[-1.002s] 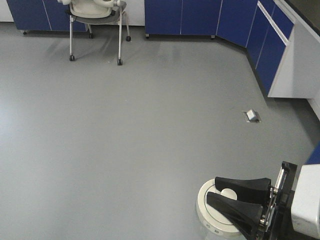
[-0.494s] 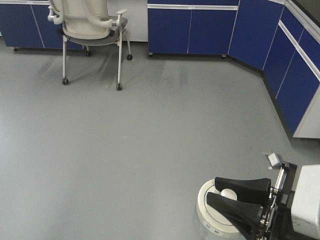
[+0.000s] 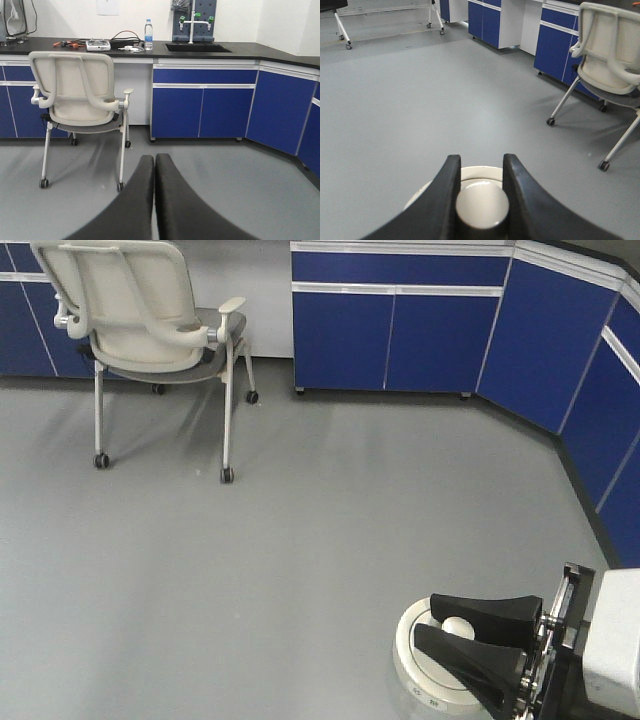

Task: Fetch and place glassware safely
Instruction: 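Drive across the lab holding the jar in the right gripper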

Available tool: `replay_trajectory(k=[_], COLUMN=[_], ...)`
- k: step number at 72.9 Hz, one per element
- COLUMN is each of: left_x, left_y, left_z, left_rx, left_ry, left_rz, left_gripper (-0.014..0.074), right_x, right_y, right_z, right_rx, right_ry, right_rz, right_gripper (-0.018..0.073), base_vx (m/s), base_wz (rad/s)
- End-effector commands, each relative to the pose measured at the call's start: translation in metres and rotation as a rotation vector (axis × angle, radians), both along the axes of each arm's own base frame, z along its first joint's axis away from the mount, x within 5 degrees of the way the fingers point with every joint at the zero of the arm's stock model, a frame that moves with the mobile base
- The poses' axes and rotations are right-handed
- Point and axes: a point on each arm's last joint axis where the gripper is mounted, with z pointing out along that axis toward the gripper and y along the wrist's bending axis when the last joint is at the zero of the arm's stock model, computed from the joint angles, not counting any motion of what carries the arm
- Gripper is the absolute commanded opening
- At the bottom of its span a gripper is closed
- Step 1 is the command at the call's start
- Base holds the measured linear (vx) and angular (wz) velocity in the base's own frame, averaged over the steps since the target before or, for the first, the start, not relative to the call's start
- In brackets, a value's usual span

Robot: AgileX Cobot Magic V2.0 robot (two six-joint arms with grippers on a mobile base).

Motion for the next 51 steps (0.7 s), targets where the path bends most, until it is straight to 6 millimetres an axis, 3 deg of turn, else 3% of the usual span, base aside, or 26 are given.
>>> replay_trajectory(k=[1,29,51], left_x=[-0.0007,-0.0007,-0.0007], left_y=[-0.0002,-0.0002,-0.0002], left_z=[0.0149,0.0149,0.0149], left_rx=[-0.022,-0.022,-0.022], left_ry=[-0.087,-0.087,-0.087], left_rz=[-0.002,-0.002,-0.002], left_gripper=[-0.0007,-0.0007,-0.0007], right_x=[0.0013,0.0026,0.0035], right_y=[0.0021,0.0017,0.001], right_z=[0.0148,0.0138,0.0132], right_rx=[0.072,0.066,0.06], right_ry=[-0.033,-0.027,-0.025], right_rz=[0.015,0.004,-0.008], right_gripper=[-0.0001,-0.0001,-0.0001], base_vx=[0.7,0.65,0.52], base_wz=[0.04,-0.04,-0.65])
